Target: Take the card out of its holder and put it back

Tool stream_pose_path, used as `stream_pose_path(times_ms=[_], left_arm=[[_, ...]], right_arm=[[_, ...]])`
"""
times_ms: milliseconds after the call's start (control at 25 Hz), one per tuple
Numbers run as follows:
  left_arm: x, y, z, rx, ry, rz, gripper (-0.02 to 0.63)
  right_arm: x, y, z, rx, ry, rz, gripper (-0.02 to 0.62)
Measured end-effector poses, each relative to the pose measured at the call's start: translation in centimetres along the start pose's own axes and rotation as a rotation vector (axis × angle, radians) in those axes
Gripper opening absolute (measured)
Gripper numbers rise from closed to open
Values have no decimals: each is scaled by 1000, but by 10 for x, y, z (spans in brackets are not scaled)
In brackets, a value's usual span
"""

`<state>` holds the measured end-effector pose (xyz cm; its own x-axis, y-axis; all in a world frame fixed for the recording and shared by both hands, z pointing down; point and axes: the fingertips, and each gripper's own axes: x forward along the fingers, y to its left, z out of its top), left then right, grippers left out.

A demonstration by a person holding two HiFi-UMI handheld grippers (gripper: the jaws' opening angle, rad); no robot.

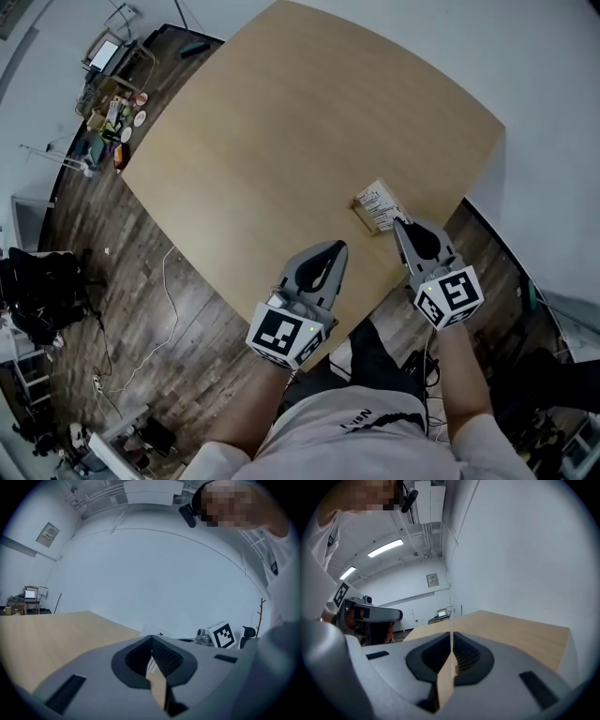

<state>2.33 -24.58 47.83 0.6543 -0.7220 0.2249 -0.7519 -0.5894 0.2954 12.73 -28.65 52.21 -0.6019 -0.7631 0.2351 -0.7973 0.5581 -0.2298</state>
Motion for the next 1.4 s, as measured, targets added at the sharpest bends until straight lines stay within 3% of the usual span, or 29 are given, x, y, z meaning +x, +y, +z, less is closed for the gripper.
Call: stream_pose_path(times_ms=[520,880,1400], left_arm=[[21,15,-26,-35,71,37,12],[23,11,-32,-40,83,43,12],[22,17,-39,-50,94,33,12]], right_arm=[[29,-21,-63,48,98,22,26],[33,-24,-69,46,107,38,26],[45,-16,-101,-1,204,52,28]])
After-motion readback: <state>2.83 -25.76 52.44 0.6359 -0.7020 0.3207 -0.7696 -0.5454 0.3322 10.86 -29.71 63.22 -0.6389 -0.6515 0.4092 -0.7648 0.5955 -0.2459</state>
